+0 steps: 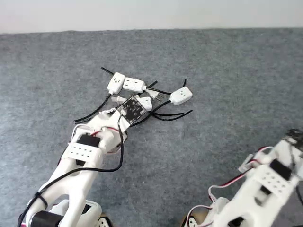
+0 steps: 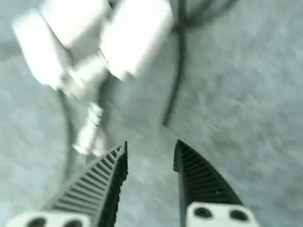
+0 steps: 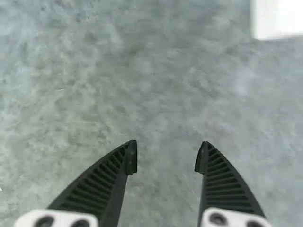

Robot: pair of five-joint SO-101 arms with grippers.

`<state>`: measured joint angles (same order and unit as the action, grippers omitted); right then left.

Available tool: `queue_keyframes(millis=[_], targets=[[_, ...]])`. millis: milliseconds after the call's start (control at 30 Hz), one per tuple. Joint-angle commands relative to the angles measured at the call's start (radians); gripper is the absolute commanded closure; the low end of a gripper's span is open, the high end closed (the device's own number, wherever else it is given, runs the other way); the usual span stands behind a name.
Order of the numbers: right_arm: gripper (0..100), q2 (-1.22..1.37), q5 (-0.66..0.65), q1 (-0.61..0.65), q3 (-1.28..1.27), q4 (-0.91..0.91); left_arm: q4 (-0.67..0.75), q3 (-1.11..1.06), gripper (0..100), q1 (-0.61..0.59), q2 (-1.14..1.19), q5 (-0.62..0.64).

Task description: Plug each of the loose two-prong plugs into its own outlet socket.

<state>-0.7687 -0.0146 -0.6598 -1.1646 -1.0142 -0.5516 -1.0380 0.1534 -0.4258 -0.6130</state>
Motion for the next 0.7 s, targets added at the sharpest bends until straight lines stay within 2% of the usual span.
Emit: queue_keyframes(millis=[0,200,400,500,667], targets=[[79.8,-0.064,-0.008,0.076,-0.043,0.084,0.04,0.125,84,0.015,-0.021,-0.084],[79.8,-0.113,-0.031,0.159,-0.084,0.085,0.006,0.331,84,0.075,0.132,-0.094],[79.8,-0.114,-0.057,0.163,-0.106,0.128,-0.196,0.647,84,0.091,0.45,-0.098],[79.8,-0.114,-0.057,0.165,-0.109,0.137,-0.265,0.753,84,0.092,0.548,-0.14],[79.8,-0.114,-0.057,0.166,-0.11,0.134,-0.265,0.848,84,0.092,0.654,-0.203]])
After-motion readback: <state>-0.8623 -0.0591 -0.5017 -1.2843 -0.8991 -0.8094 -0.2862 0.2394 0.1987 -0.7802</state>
